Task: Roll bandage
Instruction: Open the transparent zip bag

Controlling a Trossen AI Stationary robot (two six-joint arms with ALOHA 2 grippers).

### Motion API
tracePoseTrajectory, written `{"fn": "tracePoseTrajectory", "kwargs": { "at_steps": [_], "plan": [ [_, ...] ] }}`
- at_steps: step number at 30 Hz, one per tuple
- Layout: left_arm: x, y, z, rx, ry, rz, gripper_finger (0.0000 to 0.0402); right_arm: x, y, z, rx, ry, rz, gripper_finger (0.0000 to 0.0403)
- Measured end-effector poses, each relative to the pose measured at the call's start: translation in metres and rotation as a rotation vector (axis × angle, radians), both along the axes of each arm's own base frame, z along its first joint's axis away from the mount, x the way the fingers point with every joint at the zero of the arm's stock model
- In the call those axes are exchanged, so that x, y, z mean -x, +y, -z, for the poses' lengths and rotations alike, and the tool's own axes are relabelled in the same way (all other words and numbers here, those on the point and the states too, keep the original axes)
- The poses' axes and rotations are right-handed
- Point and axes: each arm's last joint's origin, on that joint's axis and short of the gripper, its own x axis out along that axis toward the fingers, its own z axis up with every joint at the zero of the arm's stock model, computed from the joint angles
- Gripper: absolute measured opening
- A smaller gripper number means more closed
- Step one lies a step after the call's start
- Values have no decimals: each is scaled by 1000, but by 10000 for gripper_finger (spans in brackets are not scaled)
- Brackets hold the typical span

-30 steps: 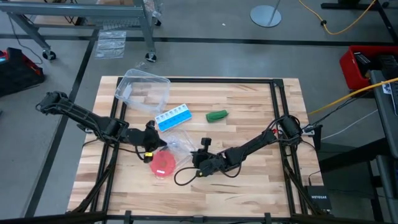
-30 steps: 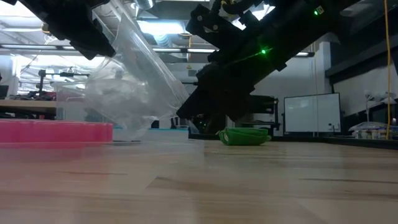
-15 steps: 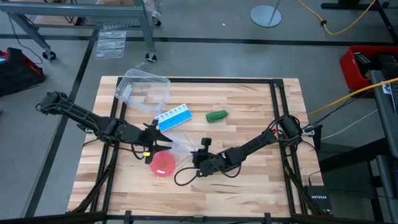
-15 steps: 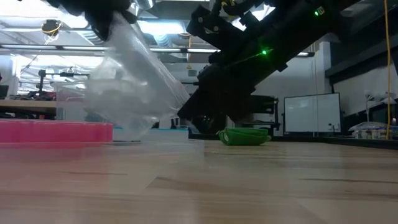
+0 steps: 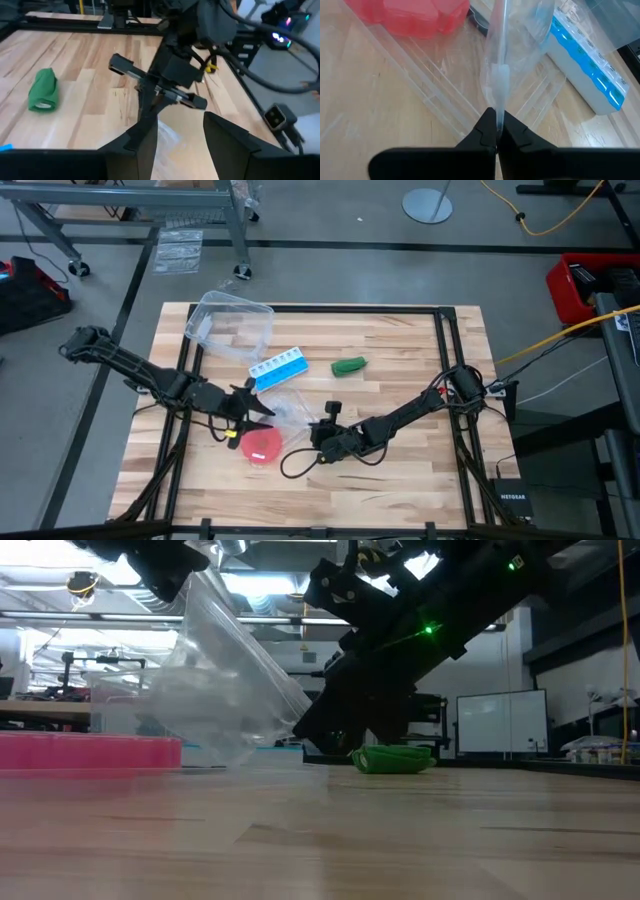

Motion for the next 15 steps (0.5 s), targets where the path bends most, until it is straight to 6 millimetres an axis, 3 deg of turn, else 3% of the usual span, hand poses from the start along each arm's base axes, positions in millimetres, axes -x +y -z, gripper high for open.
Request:
{"fn": "tracePoseTrajectory", "kwargs": {
  "at_steps": [10,15],
  "plan": [
    [-8,-11,14,-163,39,92,148,-8,4,-11,-10,-33,-8,1],
    [-17,-17,16,-265,-26,140,147,-9,5,-13,-31,-30,-29,1]
  ]
}}
